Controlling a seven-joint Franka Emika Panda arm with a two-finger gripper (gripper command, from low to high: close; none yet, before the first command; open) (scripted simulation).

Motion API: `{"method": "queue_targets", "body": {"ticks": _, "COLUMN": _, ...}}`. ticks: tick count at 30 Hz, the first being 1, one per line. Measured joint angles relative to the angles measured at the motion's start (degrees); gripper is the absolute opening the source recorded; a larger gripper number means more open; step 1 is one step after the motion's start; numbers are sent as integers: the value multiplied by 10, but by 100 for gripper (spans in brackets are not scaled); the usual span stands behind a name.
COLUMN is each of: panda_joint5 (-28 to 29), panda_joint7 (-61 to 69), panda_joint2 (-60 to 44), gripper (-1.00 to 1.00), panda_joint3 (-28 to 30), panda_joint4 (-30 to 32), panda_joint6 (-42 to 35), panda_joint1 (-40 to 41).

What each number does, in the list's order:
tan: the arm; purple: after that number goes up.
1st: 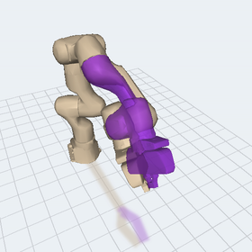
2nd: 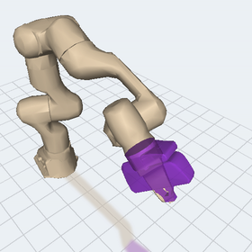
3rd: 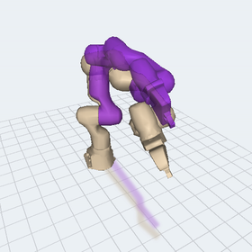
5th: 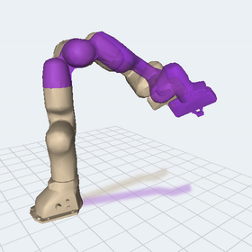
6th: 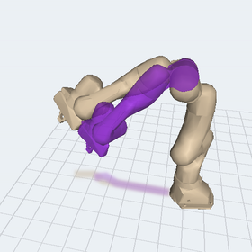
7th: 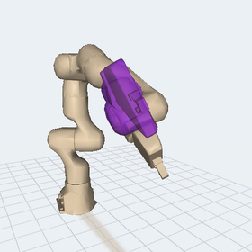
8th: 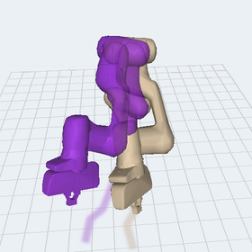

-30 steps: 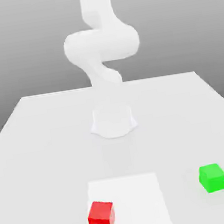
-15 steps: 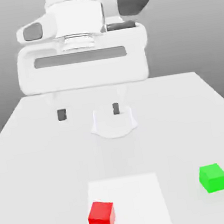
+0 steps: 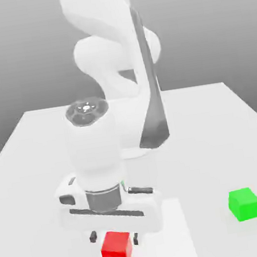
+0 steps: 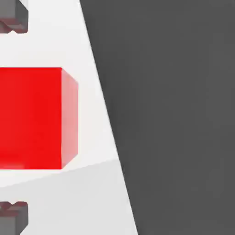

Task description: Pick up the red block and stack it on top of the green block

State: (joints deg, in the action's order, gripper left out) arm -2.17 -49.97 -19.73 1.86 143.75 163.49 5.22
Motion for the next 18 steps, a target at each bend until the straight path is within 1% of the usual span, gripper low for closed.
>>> {"method": "queue_targets", "body": {"ticks": 6, "panda_joint5": 1, "panda_joint7": -1, "panda_joint2": -3, "gripper": -100, "panda_joint3": -1, "panda_joint4": 0, "panda_joint6": 3, "panda_joint1": 1}}
{"method": "queue_targets", "body": {"ticks": 11, "panda_joint5": 10, "panda_joint7": -9, "panda_joint2": 85, "gripper": -100, "panda_joint3": 4, "panda_joint4": 13, "panda_joint6": -72, "panda_joint1": -4}}
{"method": "queue_targets", "body": {"ticks": 14, "panda_joint5": 13, "panda_joint7": -68, "panda_joint2": 114, "gripper": -100, "panda_joint3": -28, "panda_joint4": 22, "panda_joint6": -92, "panda_joint1": -45}}
{"method": "queue_targets", "body": {"ticks": 18, "panda_joint5": 17, "panda_joint7": -165, "panda_joint2": 141, "gripper": -100, "panda_joint3": -81, "panda_joint4": 34, "panda_joint6": -107, "panda_joint1": -123}}
